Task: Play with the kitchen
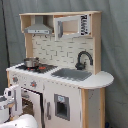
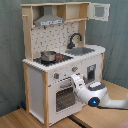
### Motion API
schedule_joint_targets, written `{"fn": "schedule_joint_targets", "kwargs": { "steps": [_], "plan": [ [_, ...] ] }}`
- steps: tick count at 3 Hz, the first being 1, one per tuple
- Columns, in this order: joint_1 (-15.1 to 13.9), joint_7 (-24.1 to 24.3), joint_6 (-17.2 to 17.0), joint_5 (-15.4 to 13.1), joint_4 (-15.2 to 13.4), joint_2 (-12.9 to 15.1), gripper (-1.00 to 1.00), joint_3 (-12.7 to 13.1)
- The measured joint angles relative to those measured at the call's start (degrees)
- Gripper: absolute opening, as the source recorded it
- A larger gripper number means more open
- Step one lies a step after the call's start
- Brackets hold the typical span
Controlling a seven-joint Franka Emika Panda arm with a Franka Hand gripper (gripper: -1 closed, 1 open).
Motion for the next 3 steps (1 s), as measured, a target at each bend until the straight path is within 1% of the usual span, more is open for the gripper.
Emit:
{"fn": "schedule_joint_targets", "kwargs": {
  "steps": [1,2,3],
  "plan": [
    [0.0,-2.4,0.5,0.0,-5.0,0.0,1.0,-1.9],
    [5.3,-4.5,0.3,-0.1,-7.9,0.0,1.0,-2.7],
    [9.2,-9.0,0.3,-0.4,-9.8,-0.4,1.0,-3.7]
  ]
}}
